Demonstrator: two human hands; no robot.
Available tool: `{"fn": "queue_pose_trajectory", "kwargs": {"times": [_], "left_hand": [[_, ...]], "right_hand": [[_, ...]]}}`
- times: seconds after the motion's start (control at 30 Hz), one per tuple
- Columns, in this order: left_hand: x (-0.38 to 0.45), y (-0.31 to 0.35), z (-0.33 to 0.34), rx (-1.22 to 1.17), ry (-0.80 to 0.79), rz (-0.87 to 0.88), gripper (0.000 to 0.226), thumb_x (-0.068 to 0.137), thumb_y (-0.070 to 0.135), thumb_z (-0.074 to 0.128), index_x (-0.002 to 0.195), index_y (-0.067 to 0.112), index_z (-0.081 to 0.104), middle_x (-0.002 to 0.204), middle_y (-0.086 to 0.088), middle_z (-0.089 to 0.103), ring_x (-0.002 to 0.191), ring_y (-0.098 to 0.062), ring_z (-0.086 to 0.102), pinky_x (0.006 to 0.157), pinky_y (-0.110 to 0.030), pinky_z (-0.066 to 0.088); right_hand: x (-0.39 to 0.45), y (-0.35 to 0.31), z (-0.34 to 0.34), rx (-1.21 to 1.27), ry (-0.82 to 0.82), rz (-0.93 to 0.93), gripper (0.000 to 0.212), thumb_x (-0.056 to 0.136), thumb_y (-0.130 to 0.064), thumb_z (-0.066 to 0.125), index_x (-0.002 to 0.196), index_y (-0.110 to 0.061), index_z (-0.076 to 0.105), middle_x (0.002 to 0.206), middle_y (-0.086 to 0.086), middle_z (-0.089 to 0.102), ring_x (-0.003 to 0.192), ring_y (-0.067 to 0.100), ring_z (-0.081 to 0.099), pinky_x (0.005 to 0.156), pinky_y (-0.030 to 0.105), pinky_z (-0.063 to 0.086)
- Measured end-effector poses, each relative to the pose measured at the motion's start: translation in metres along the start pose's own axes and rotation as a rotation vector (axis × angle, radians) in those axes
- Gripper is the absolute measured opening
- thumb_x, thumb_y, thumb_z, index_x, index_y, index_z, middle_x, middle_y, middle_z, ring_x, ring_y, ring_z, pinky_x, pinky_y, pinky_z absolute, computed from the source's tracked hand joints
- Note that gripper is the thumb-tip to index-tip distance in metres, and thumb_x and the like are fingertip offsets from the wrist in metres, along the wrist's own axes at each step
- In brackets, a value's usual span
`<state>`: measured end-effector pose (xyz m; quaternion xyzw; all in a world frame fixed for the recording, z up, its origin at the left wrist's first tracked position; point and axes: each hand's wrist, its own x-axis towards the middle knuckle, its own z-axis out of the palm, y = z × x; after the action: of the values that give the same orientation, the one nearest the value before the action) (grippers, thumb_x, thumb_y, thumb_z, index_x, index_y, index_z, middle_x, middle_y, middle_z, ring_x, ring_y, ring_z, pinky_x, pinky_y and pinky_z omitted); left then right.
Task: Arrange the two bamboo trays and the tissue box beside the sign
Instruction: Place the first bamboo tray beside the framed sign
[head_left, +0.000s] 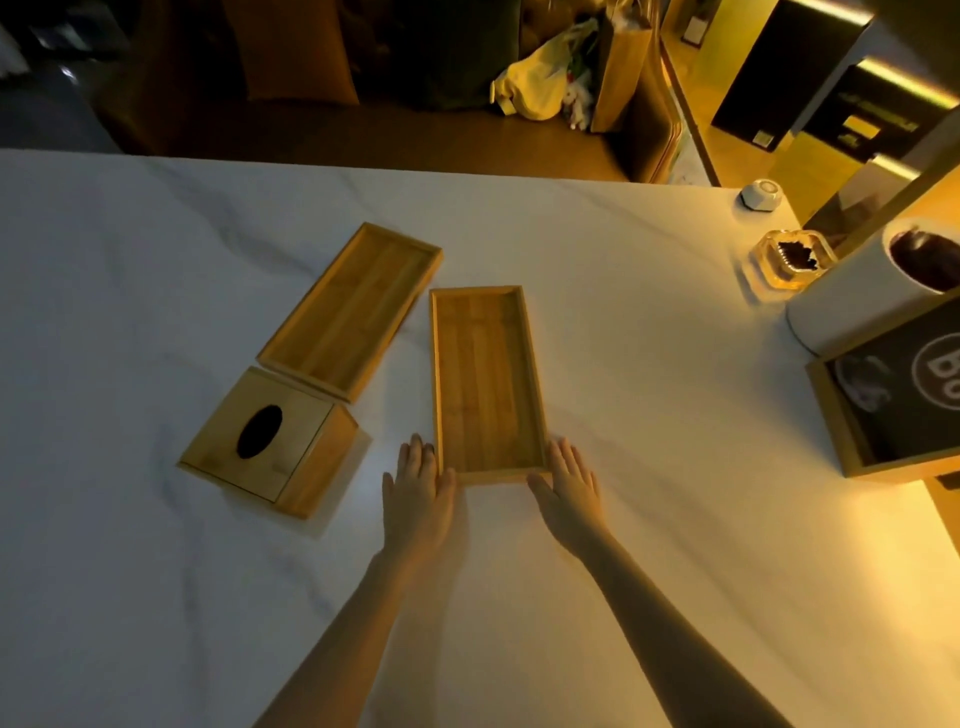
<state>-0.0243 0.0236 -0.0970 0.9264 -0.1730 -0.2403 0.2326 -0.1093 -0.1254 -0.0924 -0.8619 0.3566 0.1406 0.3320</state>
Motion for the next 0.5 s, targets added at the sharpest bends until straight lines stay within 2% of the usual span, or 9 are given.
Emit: {"fn": "queue_pose_trajectory", "kwargs": {"times": [0.07, 0.13, 0.2, 0.23, 0.27, 0.3, 0.33, 0.43, 0.5], "left_hand": [[0.0, 0.006, -0.003, -0.152, -0.023, -0.044, 0.049, 0.095, 0.028, 0.029, 0.138, 0.006, 0.026, 0.155, -0.009, 0.014, 0.143, -0.025, 0.007, 0.115, -0.051, 0.005], [0.002, 0.007, -0.006, -0.216, -0.036, -0.064, 0.047, 0.094, 0.026, 0.032, 0.135, 0.003, 0.032, 0.154, -0.011, 0.017, 0.142, -0.027, 0.009, 0.115, -0.051, 0.006], [0.006, 0.005, -0.012, -0.291, -0.046, -0.049, 0.037, 0.093, 0.021, 0.037, 0.122, 0.0, 0.048, 0.142, -0.018, 0.037, 0.132, -0.032, 0.032, 0.11, -0.048, 0.027], [0.008, 0.004, -0.016, -0.367, -0.045, -0.06, 0.027, 0.091, 0.017, 0.041, 0.108, 0.001, 0.057, 0.124, -0.02, 0.052, 0.114, -0.03, 0.048, 0.097, -0.04, 0.04], [0.009, 0.004, -0.021, -0.453, -0.055, -0.093, 0.018, 0.089, 0.013, 0.045, 0.09, 0.005, 0.061, 0.098, -0.018, 0.06, 0.091, -0.025, 0.055, 0.079, -0.032, 0.044], [0.01, 0.005, -0.027, -0.542, -0.071, -0.15, 0.016, 0.085, 0.011, 0.048, 0.074, 0.008, 0.06, 0.077, -0.013, 0.058, 0.073, -0.021, 0.053, 0.068, -0.029, 0.04], [0.012, 0.004, -0.032, -0.647, -0.085, -0.207, 0.019, 0.082, 0.01, 0.052, 0.064, 0.011, 0.058, 0.068, -0.011, 0.054, 0.068, -0.021, 0.051, 0.066, -0.029, 0.039], [0.015, -0.001, -0.042, -0.905, -0.142, -0.259, 0.023, 0.078, 0.004, 0.059, 0.057, 0.014, 0.063, 0.075, -0.016, 0.06, 0.078, -0.026, 0.058, 0.077, -0.036, 0.048], [0.012, 0.0, -0.05, -1.042, -0.179, -0.256, 0.016, 0.08, 0.001, 0.059, 0.073, 0.011, 0.069, 0.076, -0.012, 0.067, 0.076, -0.022, 0.063, 0.072, -0.027, 0.055]], "right_hand": [[0.002, -0.004, -0.002, 0.119, -0.008, 0.011, 0.054, 0.096, -0.036, 0.029, 0.146, -0.02, 0.014, 0.156, 0.0, 0.018, 0.144, 0.023, 0.01, 0.117, 0.042, 0.009], [0.002, -0.008, -0.006, 0.25, 0.01, 0.028, 0.048, 0.095, -0.033, 0.033, 0.139, -0.015, 0.033, 0.144, 0.004, 0.04, 0.134, 0.025, 0.034, 0.113, 0.044, 0.028], [0.0, -0.014, -0.013, 0.347, 0.063, 0.056, 0.037, 0.095, -0.027, 0.037, 0.123, -0.009, 0.05, 0.122, 0.01, 0.057, 0.111, 0.025, 0.051, 0.097, 0.04, 0.041], [-0.001, -0.015, -0.017, 0.389, 0.083, 0.072, 0.034, 0.095, -0.024, 0.038, 0.119, -0.008, 0.055, 0.112, 0.011, 0.061, 0.101, 0.024, 0.055, 0.09, 0.038, 0.043], [-0.001, -0.017, -0.021, 0.426, 0.105, 0.083, 0.032, 0.095, -0.023, 0.04, 0.116, -0.007, 0.058, 0.105, 0.01, 0.063, 0.093, 0.023, 0.056, 0.085, 0.036, 0.044], [-0.001, -0.018, -0.025, 0.458, 0.129, 0.094, 0.03, 0.094, -0.021, 0.043, 0.114, -0.006, 0.06, 0.099, 0.01, 0.064, 0.089, 0.022, 0.057, 0.082, 0.037, 0.045], [0.001, -0.018, -0.028, 0.5, 0.145, 0.116, 0.029, 0.092, -0.018, 0.046, 0.112, -0.005, 0.061, 0.095, 0.009, 0.065, 0.087, 0.023, 0.058, 0.081, 0.039, 0.047], [0.005, -0.017, -0.038, 0.72, 0.115, 0.216, 0.028, 0.087, -0.007, 0.055, 0.114, 0.001, 0.058, 0.094, 0.011, 0.062, 0.089, 0.025, 0.061, 0.083, 0.038, 0.054], [0.003, -0.017, -0.047, 0.881, 0.036, 0.249, 0.031, 0.084, -0.003, 0.058, 0.115, 0.005, 0.056, 0.097, 0.015, 0.062, 0.091, 0.027, 0.062, 0.077, 0.032, 0.057]]}}
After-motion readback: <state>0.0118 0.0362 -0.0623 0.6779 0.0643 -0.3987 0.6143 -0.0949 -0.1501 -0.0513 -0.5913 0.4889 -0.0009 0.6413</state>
